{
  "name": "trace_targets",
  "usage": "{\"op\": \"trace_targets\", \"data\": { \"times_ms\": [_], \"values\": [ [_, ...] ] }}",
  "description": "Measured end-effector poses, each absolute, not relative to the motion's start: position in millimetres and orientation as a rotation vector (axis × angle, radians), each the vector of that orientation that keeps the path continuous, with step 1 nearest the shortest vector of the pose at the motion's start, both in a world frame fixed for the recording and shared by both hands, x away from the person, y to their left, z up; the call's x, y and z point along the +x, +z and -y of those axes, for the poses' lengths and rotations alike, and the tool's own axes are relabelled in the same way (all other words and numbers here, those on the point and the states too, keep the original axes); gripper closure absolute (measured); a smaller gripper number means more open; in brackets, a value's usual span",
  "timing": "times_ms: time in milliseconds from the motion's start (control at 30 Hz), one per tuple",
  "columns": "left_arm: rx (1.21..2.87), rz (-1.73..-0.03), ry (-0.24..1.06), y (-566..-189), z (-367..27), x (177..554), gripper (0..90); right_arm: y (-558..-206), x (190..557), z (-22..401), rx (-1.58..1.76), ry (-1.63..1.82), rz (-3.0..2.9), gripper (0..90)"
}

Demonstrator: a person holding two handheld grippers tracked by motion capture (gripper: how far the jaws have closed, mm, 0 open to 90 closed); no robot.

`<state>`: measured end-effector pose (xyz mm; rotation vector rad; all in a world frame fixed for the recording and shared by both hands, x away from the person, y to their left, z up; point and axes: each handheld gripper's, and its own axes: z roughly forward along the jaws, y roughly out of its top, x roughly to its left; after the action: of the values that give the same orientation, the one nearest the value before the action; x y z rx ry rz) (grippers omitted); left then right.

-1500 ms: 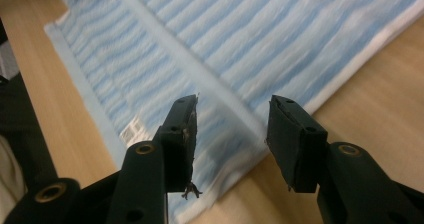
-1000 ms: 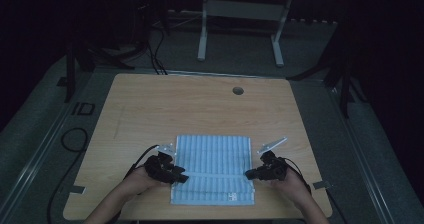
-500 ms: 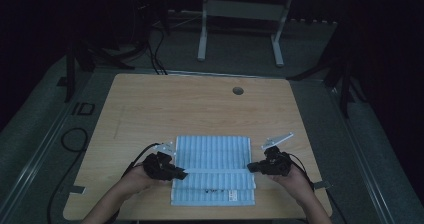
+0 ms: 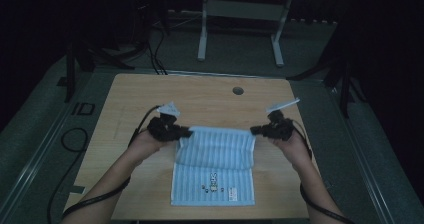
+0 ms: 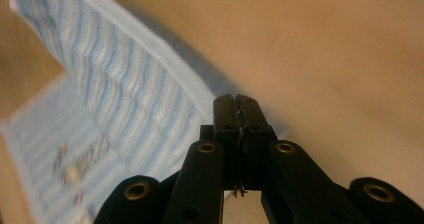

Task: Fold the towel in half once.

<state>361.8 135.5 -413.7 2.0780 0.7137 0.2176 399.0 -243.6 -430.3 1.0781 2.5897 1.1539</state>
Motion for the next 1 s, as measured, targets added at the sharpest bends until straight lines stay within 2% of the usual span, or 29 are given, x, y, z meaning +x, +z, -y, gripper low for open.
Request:
{"op": "trace_targets", "data": {
  "times_ms": [133, 200, 267, 400, 433, 500, 533, 567, 833, 933, 967, 1000],
  "values": [
    [2.013, -0.621, 0.344, -375.6, -141.2, 337.0, 82.7, -368.6, 384.0, 252.8, 0.963, 1.347, -2.422, 89.0],
    [2.053, -0.578, 0.296, -380.1, -141.2, 322.8, 82.6, -355.4, 364.8, 254.4, 0.901, 1.436, -2.39, 89.0],
    [2.108, -0.555, 0.188, -402.4, -139.1, 311.5, 82.5, -366.5, 345.5, 249.3, 0.852, 1.45, -2.445, 88.9],
    [2.242, -0.554, 0.022, -473.5, -133.9, 287.2, 82.5, -442.8, 314.8, 238.8, 0.885, 1.306, -2.676, 88.9],
    [2.264, -0.56, -0.01, -484.6, -133.5, 283.7, 82.4, -466.3, 309.4, 239.0, 0.936, 1.275, -2.736, 88.9],
    [2.309, -0.549, -0.054, -503.4, -133.8, 274.5, 81.8, -492.3, 300.9, 240.7, 1.0, 1.234, -2.794, 88.9],
    [2.309, -0.549, -0.054, -503.4, -133.8, 274.5, 81.7, -492.3, 300.9, 240.7, 1.0, 1.234, -2.794, 88.9],
    [2.323, -0.554, -0.117, -514.5, -136.8, 267.5, 80.3, -511.8, 291.3, 244.4, 1.043, 1.203, -2.849, 88.9],
    [2.345, -0.538, -0.179, -525.6, -140.8, 253.2, 77.2, -525.5, 266.5, 253.6, 1.114, 1.231, -2.892, 88.8],
    [2.344, -0.542, -0.238, -526.9, -142.7, 253.1, 70.2, -531.4, 260.1, 252.1, 1.113, 1.222, -2.924, 88.7],
    [2.36, -0.529, -0.288, -528.1, -143.1, 250.9, 63.4, -537.5, 256.1, 252.8, 1.136, 1.235, -2.951, 87.7],
    [2.368, -0.527, -0.301, -528.5, -143.5, 250.6, 60.7, -538.8, 255.1, 253.3, 1.139, 1.243, -2.969, 87.2]
  ]
}}
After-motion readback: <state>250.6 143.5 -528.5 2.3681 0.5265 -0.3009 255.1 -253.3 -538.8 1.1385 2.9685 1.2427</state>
